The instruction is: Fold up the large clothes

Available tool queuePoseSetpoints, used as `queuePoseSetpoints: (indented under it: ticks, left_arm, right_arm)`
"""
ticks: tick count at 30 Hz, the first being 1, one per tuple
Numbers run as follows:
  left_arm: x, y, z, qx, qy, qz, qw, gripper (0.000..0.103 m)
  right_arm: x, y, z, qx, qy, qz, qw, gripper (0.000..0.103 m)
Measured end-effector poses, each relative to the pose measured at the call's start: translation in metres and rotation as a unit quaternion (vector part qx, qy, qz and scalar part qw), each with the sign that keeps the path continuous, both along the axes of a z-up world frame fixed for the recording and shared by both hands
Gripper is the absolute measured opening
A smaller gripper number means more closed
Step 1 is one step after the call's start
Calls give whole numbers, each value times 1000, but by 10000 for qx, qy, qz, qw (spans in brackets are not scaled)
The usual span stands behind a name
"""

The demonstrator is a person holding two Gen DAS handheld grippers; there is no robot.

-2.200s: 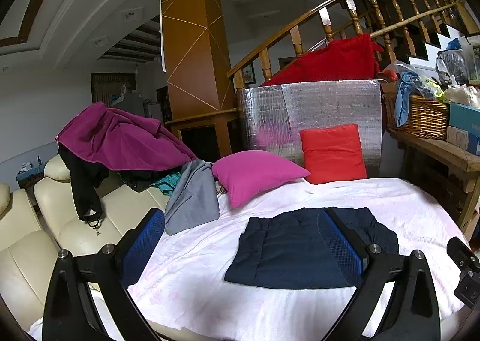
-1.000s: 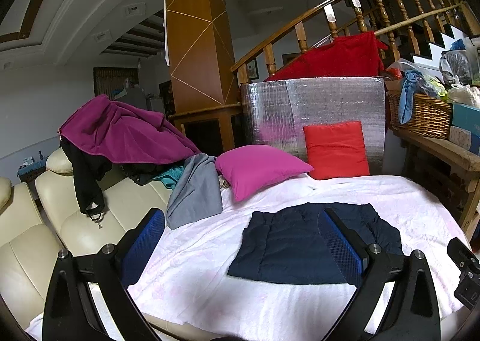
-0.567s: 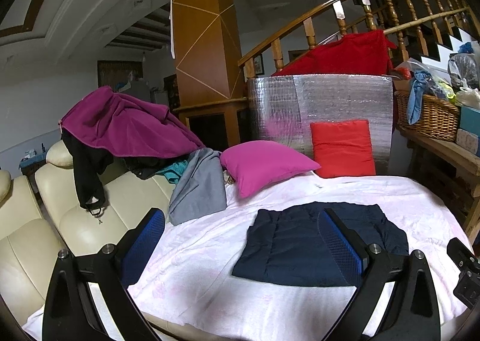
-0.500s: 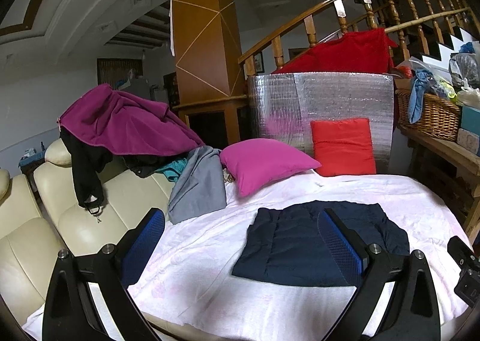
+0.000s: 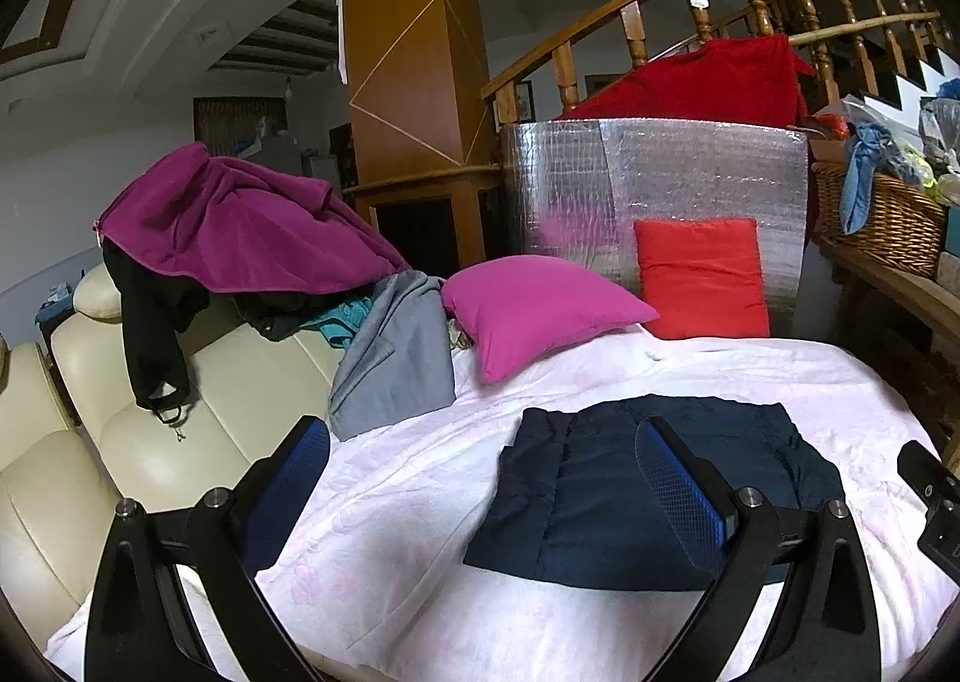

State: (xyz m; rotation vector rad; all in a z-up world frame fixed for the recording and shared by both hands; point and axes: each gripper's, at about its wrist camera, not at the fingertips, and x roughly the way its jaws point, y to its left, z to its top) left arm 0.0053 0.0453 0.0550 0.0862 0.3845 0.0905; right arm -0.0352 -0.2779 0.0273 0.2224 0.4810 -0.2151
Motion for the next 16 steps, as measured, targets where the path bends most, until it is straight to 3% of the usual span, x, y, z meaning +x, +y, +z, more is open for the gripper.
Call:
queuePoseSetpoints:
  ticks: [10,13,16]
  left_arm:
    - [45,3,-17,-44,172,-105,9998,101]
    - [75,26,-28,-455,236,-47,9987,101]
    - [129,72,-52,-987,706,360,9920,101]
  right_arm:
    - [46,-11,-11,101,88,-33,9999,101]
    - [60,-43,-21,185,207,-326,9991,101]
    - [75,-104,-40,175,329,-859,9956,101]
